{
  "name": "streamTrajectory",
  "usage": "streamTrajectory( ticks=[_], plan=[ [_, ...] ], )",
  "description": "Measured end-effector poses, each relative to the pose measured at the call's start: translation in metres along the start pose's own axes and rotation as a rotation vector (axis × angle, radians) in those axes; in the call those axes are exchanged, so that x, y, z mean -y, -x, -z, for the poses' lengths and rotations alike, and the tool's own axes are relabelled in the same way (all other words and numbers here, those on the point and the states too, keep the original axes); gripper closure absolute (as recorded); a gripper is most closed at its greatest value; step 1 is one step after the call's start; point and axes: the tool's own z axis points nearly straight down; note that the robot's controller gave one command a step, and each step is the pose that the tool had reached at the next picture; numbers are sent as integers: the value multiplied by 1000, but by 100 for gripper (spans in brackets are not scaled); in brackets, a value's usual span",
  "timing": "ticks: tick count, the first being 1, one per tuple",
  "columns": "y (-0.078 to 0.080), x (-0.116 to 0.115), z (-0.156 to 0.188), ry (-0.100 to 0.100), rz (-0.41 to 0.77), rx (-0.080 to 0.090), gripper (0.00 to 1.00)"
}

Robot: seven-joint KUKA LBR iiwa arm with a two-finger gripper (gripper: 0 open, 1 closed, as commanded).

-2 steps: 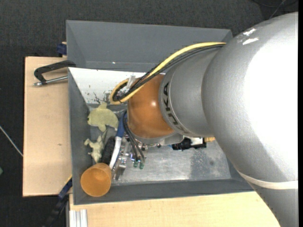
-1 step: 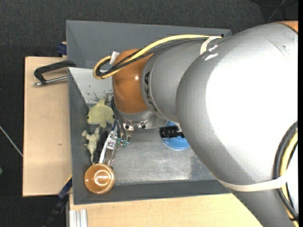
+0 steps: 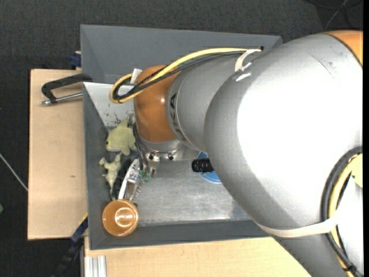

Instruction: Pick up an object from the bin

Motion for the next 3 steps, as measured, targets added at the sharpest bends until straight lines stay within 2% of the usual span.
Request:
streamTrajectory(
  ticks=[1, 2, 3],
  plan=[
    [-3, 9, 0, 30, 5, 16, 0],
    [-3, 9, 0, 28, 7, 16, 100],
    [-12, 14, 14, 44, 13, 18, 100]
  ],
)
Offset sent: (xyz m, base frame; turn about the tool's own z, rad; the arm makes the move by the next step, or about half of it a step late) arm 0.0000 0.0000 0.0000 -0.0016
